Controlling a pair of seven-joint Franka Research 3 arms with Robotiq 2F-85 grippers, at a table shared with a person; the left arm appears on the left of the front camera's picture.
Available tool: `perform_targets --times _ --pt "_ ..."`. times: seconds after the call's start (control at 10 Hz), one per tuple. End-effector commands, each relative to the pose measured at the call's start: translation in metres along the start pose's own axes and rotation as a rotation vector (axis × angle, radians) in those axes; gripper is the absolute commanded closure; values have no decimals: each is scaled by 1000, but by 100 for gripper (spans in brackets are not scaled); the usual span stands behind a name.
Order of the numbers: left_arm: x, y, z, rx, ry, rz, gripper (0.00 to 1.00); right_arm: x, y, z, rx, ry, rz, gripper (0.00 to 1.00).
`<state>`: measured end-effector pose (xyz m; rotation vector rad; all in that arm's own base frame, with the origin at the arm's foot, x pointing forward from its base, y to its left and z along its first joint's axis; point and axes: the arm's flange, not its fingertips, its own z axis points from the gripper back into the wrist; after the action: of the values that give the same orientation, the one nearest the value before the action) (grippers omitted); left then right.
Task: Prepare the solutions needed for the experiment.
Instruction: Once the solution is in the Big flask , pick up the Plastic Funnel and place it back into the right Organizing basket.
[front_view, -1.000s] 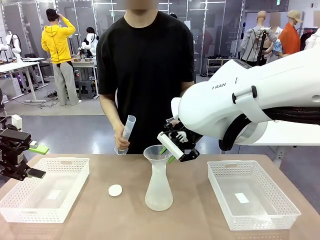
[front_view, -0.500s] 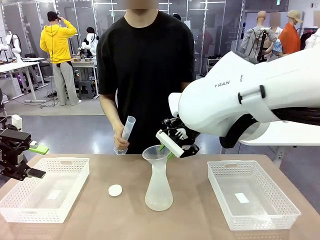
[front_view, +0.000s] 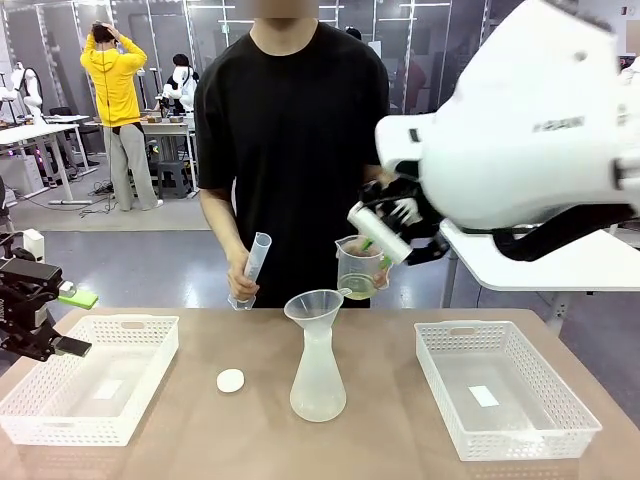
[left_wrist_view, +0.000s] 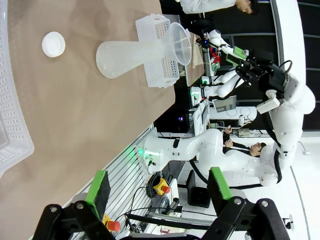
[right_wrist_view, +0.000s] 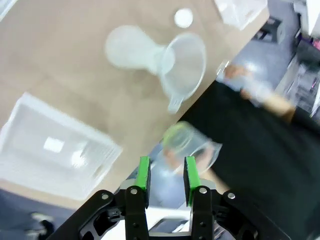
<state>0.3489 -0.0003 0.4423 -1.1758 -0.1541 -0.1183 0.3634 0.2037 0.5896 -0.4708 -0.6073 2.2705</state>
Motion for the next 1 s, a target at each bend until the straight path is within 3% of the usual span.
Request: perform_targets --times 0.0,0.3,0.4,0.5,0.8,0.9 --pt "1 -4 0 -25 -8 -9 0 -18 26 24 121 30 -339 64" --pt "1 -4 0 -25 -8 -9 0 -64 74 36 58 -137 -996 64" --pt "1 -4 0 -25 -8 -9 0 -76 92 32 32 -256 -1238 64" --pt "1 -4 0 -25 -8 -9 0 -81 107 24 48 -343 -1371 64" --pt "1 -4 0 -25 -8 -9 0 -79 137 -9 172 -444 -1582 64" --pt "1 -4 0 -25 -8 -9 0 -72 137 -12 196 -474 -1431 64"
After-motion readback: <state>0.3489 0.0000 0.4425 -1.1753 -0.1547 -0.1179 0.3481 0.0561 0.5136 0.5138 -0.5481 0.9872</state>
